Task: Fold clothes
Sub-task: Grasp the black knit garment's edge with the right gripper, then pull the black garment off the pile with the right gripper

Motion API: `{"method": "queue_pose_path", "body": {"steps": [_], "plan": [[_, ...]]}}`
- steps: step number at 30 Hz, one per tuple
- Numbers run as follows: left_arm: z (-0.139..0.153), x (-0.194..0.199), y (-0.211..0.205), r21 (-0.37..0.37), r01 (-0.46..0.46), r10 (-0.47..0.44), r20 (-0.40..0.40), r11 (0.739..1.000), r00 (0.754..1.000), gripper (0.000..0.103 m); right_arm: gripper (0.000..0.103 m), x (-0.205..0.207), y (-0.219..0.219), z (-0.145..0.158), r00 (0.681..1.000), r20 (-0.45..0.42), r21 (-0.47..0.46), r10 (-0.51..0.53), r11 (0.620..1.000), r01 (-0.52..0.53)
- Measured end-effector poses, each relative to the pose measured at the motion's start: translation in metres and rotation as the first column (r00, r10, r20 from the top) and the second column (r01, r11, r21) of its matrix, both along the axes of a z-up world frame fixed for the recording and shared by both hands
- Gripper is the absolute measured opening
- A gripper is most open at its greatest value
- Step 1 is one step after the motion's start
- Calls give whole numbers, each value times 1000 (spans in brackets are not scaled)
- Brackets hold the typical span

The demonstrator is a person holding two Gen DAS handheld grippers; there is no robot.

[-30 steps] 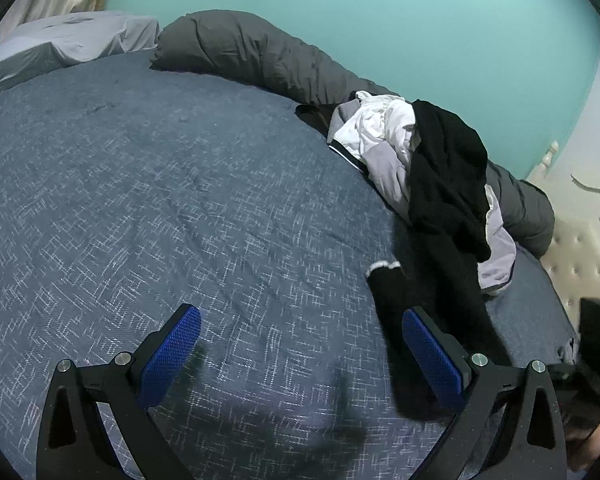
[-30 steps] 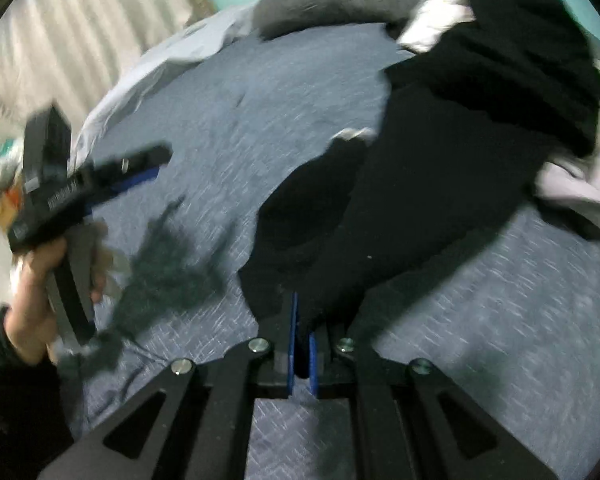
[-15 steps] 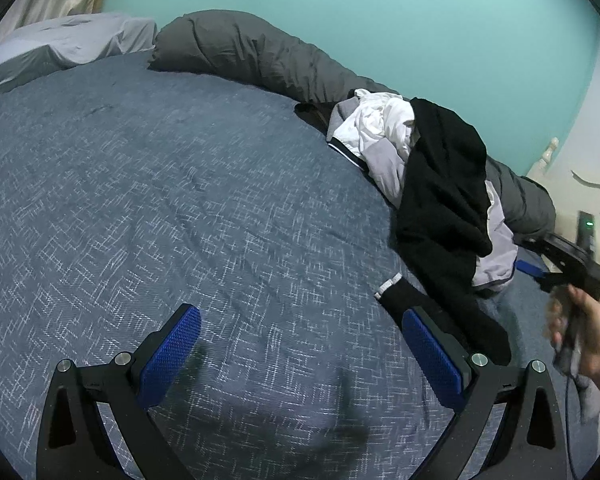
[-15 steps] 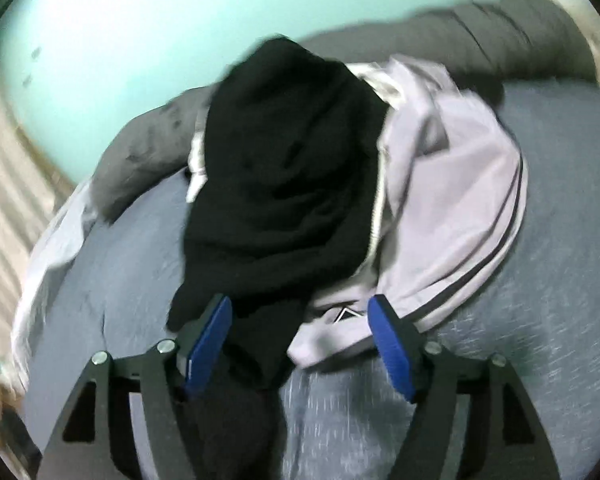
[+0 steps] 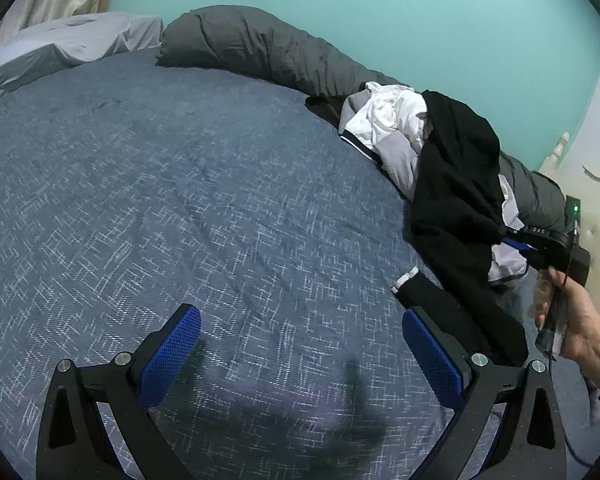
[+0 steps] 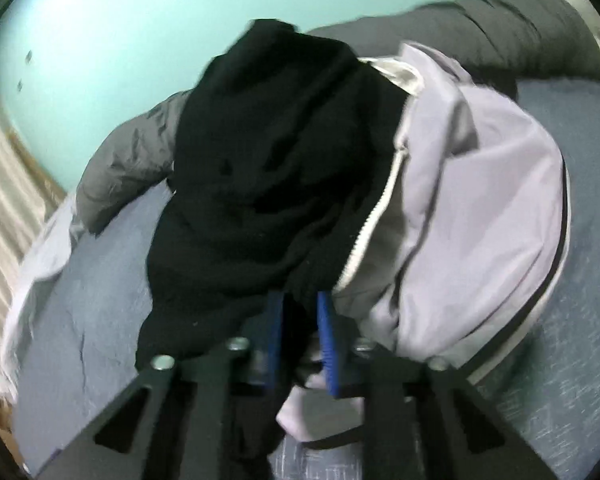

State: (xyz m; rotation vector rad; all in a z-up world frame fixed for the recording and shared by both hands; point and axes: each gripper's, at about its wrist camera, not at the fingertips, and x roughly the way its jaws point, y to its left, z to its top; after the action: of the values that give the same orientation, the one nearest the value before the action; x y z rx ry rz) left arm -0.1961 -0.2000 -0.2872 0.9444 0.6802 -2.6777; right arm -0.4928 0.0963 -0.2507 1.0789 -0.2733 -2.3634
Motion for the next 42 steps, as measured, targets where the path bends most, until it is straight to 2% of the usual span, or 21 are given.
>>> {"method": "queue_pose_path", "body": {"steps": [1,2,7,9,14,16,17,18,24,28,29,30,32,33,36,42], "plan": [[1,0,1,-1,5,-5,-1,1000,1000,103,8,3,-1,4,1000,-7,-11,19,1000,-19],[1,-1,3,-2,9,-9,-2,1000,1000,103,0,6,-1,8,999,-14,-24,40,999,-40],[11,2,10,-19,22,-22,-26,1000,999,103,0,41,-18,34,982,-80,-12,171,985,-172],[15,5,14,-21,27,-28,-36,999,999,103,0,48,-20,42,985,-84,29,153,988,-151],[20,12,21,-5,43,-43,-49,999,998,103,4,31,6,39,999,-39,44,-10,999,11],[22,10,22,-23,55,-56,-44,998,997,103,25,23,12,31,999,-2,50,-34,998,34],[21,9,22,-19,53,-54,-41,998,998,103,46,19,14,27,999,17,47,-47,998,46],[20,8,21,-15,51,-51,-38,999,998,103,56,15,16,21,998,36,38,-60,998,59],[11,2,20,-22,52,-53,-14,998,999,103,62,-15,24,-15,984,107,4,-144,990,144],[5,-1,19,-20,59,-59,1,998,998,103,62,-24,14,-25,991,76,-30,-110,993,113],[4,-1,19,-19,60,-60,5,998,998,103,60,-25,11,-26,993,65,-40,-97,994,100],[3,-2,19,-20,60,-60,7,998,998,103,44,-24,7,-26,995,47,-45,-83,995,86],[2,-3,19,-25,60,-60,12,998,998,103,21,-20,-2,-24,998,4,-27,-57,998,57],[1,-2,19,-26,60,-60,14,998,998,103,15,-18,-7,-24,999,-7,-13,-42,999,42],[0,-2,19,-27,59,-59,19,998,998,103,10,-9,-15,-18,1000,-30,-15,1,1000,-2],[6,-1,23,-38,71,-71,5,997,997,103,9,26,-22,9,989,-89,-90,118,988,-126]]}}
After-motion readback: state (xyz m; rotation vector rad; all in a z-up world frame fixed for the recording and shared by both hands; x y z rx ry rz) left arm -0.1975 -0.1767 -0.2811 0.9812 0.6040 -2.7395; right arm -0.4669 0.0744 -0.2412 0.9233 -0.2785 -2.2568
